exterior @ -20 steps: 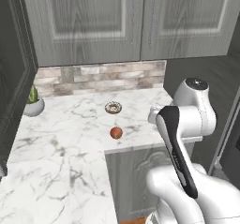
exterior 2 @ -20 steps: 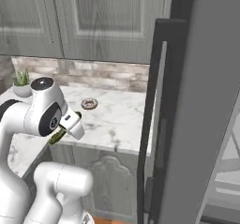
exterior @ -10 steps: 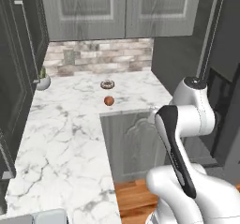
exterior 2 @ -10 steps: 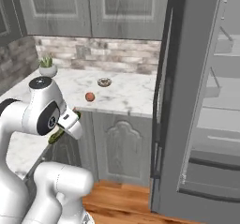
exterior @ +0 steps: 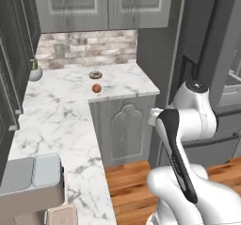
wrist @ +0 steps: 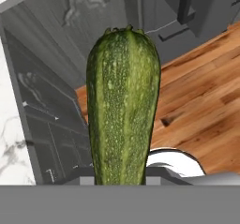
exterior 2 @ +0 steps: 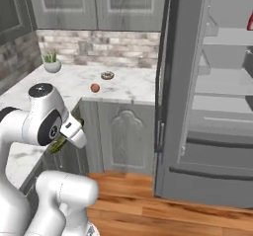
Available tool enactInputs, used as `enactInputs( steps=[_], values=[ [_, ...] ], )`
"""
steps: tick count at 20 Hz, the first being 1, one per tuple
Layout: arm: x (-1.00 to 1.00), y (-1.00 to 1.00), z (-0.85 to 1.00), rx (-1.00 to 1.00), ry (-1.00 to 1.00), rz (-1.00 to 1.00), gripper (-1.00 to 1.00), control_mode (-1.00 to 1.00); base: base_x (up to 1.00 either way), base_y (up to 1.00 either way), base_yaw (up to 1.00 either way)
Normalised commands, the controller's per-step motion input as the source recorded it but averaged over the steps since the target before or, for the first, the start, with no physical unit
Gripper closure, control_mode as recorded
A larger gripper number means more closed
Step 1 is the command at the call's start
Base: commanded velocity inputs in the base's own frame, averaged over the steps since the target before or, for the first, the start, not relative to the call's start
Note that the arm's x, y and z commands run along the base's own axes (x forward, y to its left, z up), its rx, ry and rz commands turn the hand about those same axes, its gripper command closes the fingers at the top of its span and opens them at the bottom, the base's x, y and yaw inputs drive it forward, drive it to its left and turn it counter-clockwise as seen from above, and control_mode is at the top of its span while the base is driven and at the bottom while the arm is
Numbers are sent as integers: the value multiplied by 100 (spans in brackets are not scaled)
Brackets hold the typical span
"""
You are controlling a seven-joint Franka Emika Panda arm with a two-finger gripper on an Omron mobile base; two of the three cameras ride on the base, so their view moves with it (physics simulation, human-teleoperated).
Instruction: Place the onion and squash inside the fridge drawer. Close the drawer after placing the vegetables.
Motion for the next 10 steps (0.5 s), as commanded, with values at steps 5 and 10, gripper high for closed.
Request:
enactInputs(
  steps=[5, 10],
  values=[
    [0, 0, 0, 0, 0, 0, 100, 100, -66, -100, -7],
    [0, 0, 0, 0, 0, 0, 100, 100, -22, -98, -29]
  ],
)
